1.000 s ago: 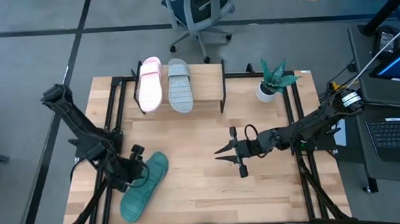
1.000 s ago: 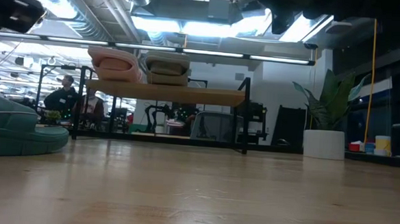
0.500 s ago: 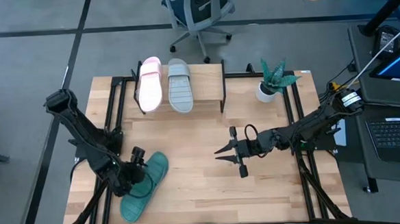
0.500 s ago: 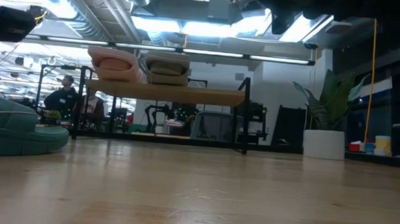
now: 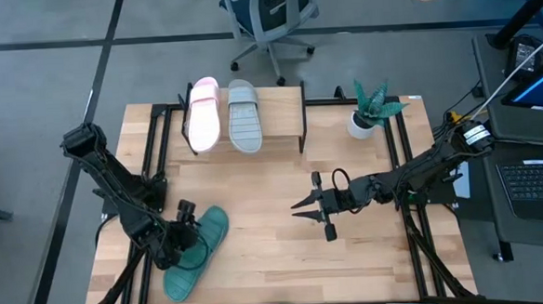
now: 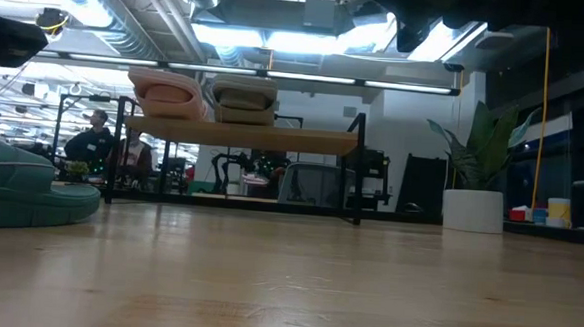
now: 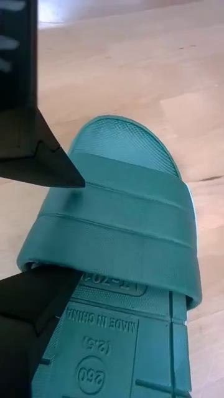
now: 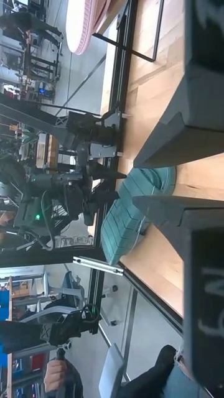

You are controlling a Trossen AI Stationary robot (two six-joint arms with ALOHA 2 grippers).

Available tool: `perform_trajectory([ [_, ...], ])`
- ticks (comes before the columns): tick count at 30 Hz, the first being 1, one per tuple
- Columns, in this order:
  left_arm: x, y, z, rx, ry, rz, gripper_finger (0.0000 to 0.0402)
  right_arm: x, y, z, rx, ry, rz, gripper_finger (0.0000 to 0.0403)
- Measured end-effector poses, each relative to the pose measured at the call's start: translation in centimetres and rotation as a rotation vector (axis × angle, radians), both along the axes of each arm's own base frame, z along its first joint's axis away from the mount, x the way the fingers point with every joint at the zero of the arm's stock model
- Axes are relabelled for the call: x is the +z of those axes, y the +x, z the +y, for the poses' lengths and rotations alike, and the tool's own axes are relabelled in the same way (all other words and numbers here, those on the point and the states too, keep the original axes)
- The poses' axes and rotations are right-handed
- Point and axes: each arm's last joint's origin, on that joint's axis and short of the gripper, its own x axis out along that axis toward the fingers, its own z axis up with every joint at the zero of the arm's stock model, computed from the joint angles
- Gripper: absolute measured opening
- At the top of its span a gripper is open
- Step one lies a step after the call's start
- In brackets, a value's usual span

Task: Pick and place slides into the shelf
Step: Put the green pair of slides on the shelf

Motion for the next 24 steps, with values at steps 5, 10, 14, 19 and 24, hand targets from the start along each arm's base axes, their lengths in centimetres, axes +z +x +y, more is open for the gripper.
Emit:
perform_trajectory([
  [5,-0.06,-0.08,0.11,0.019,-0.001,0.009,0.0190,0.00,0.00,0.00,0.000,0.001,0.000,0.0083],
  [10,-0.07,0.06,-0.07,0.018,-0.021,-0.008,0.0190,0.00,0.00,0.00,0.000,0.002,0.000,0.0083],
  [14,-0.08,0.22,-0.26,0.015,-0.042,-0.023,0.0190,0.00,0.00,0.00,-0.001,0.003,0.000,0.0083],
  [19,-0.08,0.26,-0.30,0.013,-0.045,-0.027,0.0190,0.00,0.00,0.00,-0.002,0.028,0.005,0.0083],
  [24,-0.06,0.29,-0.33,0.013,-0.045,-0.034,0.0190,0.00,0.00,0.00,-0.002,0.027,0.004,0.0083],
])
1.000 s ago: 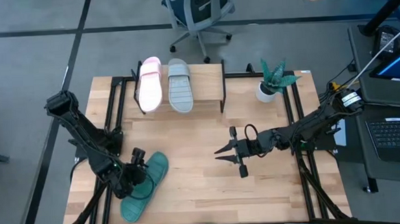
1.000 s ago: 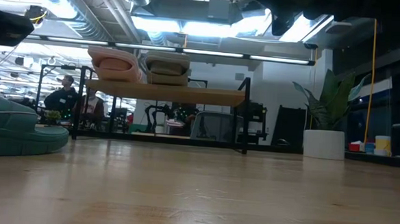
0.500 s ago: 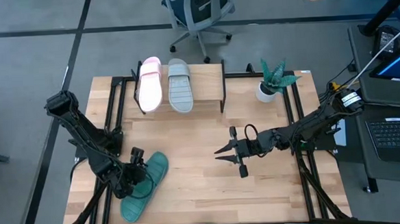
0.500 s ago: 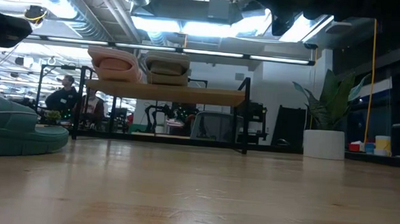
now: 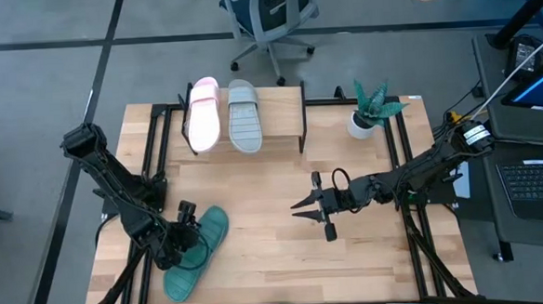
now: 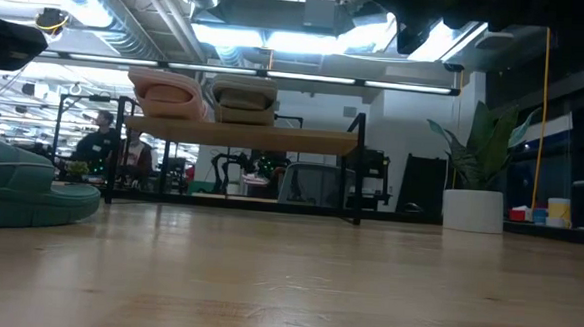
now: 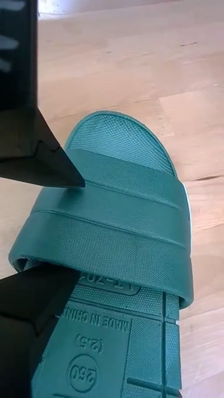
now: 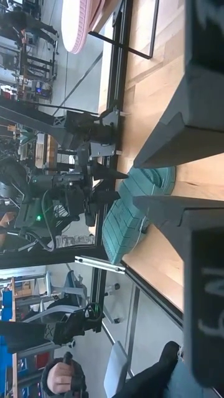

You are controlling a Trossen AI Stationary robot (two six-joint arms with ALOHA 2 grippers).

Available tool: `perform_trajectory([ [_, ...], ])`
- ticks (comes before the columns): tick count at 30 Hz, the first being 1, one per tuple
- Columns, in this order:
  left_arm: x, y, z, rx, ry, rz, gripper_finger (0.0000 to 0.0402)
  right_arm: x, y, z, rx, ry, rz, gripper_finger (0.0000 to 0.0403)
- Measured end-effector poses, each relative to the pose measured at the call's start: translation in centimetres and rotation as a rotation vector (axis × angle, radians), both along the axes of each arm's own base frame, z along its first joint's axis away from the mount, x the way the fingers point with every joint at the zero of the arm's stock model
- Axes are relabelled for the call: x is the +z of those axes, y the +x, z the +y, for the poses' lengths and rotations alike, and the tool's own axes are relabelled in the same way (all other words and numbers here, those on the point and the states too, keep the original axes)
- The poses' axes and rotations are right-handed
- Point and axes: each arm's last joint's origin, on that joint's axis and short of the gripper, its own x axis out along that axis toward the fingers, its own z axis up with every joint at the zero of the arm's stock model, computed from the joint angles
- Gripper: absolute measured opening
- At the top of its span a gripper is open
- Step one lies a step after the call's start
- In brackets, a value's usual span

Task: Pick and place slides into the shelf
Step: Put the green pair of slides on the shelf

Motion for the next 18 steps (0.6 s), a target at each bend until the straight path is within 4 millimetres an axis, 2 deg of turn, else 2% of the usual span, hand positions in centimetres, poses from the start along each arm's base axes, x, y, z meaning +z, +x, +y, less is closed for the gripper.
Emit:
perform_trajectory([
  [13,0.01,-0.08,0.13,0.010,0.016,0.000,0.0189,0.00,0.00,0.00,0.000,-0.007,-0.001,0.0083],
  [18,-0.01,-0.10,0.14,0.009,0.015,0.005,0.0153,-0.08,0.00,0.00,0.000,-0.011,0.007,0.0083],
])
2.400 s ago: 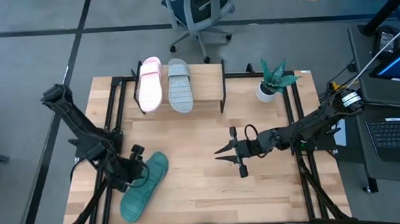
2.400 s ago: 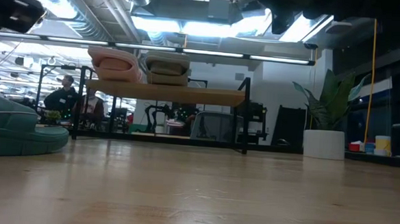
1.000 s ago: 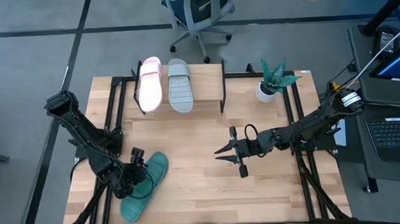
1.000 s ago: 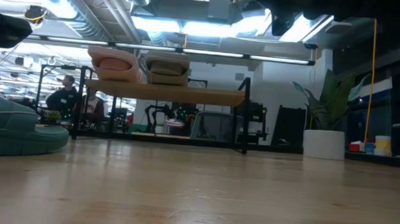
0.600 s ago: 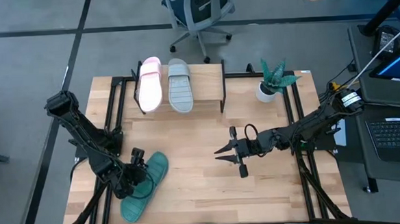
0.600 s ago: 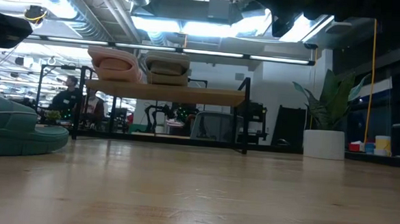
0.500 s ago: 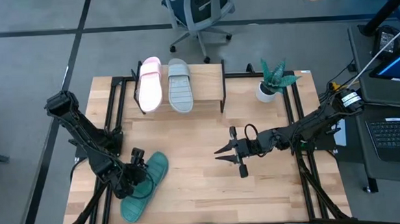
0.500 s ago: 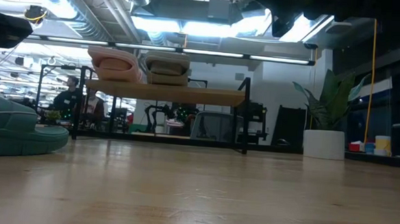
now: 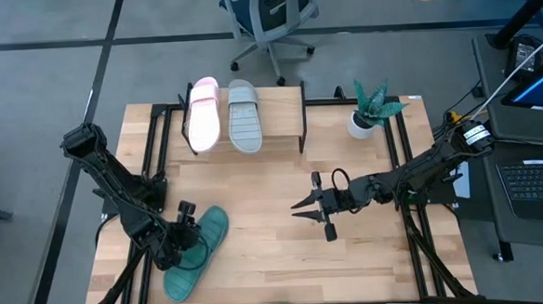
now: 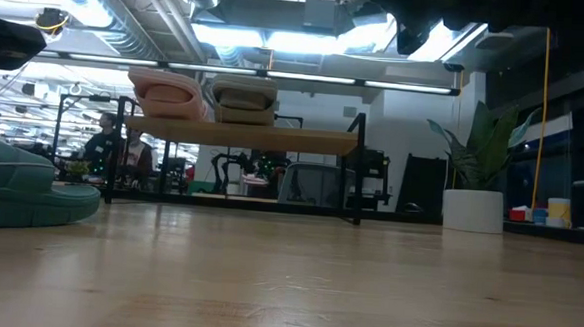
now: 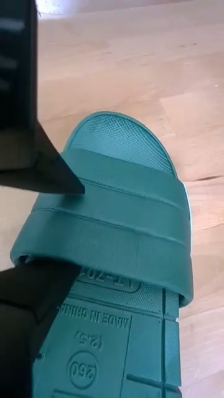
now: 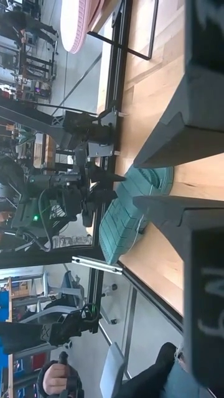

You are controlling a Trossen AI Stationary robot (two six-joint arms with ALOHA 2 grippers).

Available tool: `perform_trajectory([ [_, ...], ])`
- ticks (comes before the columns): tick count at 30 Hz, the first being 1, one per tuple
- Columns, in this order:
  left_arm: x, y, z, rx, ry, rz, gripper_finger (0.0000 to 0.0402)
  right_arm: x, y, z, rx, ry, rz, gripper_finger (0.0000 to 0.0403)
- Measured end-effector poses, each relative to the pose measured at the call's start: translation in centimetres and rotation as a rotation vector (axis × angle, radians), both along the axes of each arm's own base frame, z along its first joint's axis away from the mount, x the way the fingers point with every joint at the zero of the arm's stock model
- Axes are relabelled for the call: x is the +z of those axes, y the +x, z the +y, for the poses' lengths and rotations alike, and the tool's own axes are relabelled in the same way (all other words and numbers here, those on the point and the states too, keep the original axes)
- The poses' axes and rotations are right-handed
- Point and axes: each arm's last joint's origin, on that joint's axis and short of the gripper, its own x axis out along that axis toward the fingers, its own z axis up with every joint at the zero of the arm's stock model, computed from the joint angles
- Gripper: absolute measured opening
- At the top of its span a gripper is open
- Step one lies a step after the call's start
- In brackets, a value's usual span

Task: Pick and place slides into the shelf
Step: Put the green pair of slides on the shelf

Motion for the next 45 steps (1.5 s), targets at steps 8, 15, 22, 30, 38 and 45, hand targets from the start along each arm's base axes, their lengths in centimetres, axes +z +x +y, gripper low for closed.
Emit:
perform_trajectory([
  [8,0.0,0.0,-0.1,-0.008,-0.025,0.025,0.0041,0.0,0.0,0.0,0.000,-0.003,0.004,0.0083],
  [15,0.0,0.0,-0.1,-0.006,-0.022,0.023,0.0012,0.0,0.0,0.0,-0.001,-0.001,0.004,0.0083],
  [22,0.1,0.2,0.0,0.009,-0.020,0.000,0.0006,0.0,0.0,0.0,0.000,-0.001,0.004,0.0083],
  [30,2.0,2.0,0.1,0.051,-0.007,-0.072,0.0004,0.1,0.0,-0.1,-0.004,-0.076,-0.025,0.0083],
  [38,4.6,4.7,1.1,0.152,0.007,-0.184,0.0003,0.4,0.1,-0.2,-0.013,-0.067,-0.051,0.0083],
  [45,6.1,7.3,2.6,0.251,-0.037,-0.302,0.0002,1.7,0.6,0.0,-0.014,-0.056,-0.086,0.0093],
])
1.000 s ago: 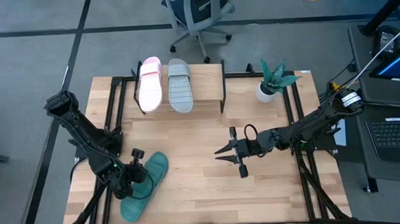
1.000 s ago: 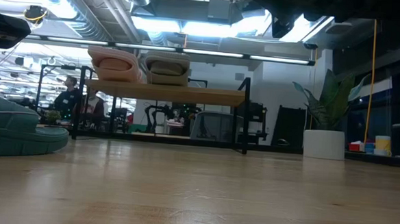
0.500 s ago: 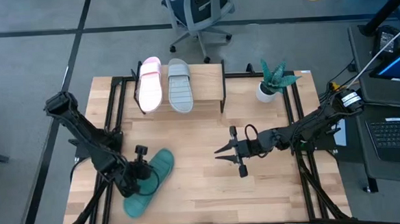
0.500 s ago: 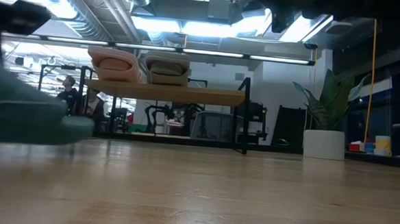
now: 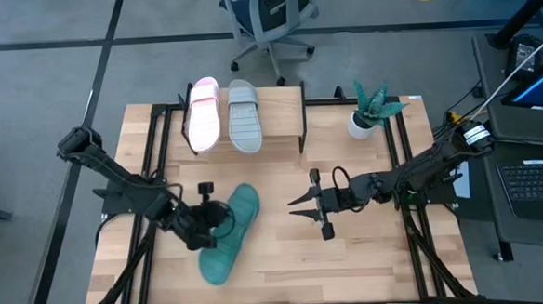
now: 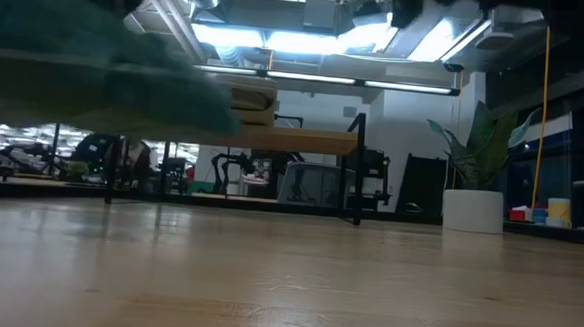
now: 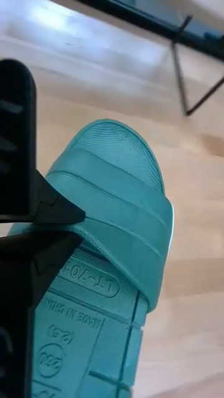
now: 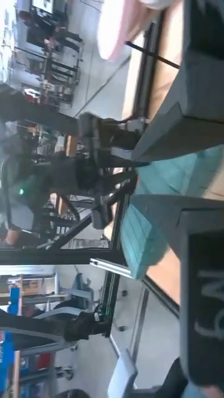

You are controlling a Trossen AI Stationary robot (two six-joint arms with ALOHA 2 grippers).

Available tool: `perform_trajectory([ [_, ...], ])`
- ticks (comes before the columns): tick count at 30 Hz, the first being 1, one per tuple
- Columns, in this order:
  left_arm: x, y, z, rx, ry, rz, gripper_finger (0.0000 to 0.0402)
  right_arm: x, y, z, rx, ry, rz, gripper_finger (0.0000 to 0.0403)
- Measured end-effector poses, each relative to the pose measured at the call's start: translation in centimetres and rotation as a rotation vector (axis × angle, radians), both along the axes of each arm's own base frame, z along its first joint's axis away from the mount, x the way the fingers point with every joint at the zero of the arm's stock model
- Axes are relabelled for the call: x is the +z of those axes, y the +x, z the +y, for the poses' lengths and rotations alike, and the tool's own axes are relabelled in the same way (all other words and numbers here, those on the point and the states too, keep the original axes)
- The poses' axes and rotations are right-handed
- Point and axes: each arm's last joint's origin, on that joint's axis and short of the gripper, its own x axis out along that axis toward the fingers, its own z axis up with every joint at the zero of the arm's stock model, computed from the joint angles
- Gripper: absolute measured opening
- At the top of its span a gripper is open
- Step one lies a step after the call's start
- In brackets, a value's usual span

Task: Pick and place slides into the shelf
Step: Put the green pair of slides on the shelf

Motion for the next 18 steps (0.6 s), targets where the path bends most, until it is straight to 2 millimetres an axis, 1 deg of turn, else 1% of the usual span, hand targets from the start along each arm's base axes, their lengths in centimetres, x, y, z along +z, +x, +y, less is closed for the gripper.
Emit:
perform_trajectory([
  [2,0.4,0.8,0.2,-0.009,-0.005,-0.048,0.0002,0.9,0.5,0.2,0.001,-0.029,0.006,0.0110],
  [5,0.9,1.8,0.7,-0.027,0.007,-0.110,0.0002,2.3,1.4,0.8,0.004,-0.095,0.062,0.0144],
  [10,1.6,3.0,1.7,-0.026,0.048,-0.169,0.0002,4.7,2.6,0.9,-0.095,-0.176,0.259,0.0202],
  [11,1.6,3.2,1.9,-0.011,0.062,-0.175,0.0002,5.1,2.8,0.8,-0.122,-0.167,0.284,0.0211],
  [13,1.7,3.4,2.6,0.028,0.091,-0.183,0.0002,6.1,3.2,0.9,-0.173,-0.124,0.295,0.0224],
  [15,1.7,3.6,3.1,0.053,0.115,-0.183,0.0002,6.8,3.7,1.0,-0.184,-0.124,0.300,0.0230],
  [18,1.8,4.0,3.8,0.085,0.114,-0.197,0.0002,6.8,4.6,1.3,-0.190,-0.145,0.315,0.0231],
])
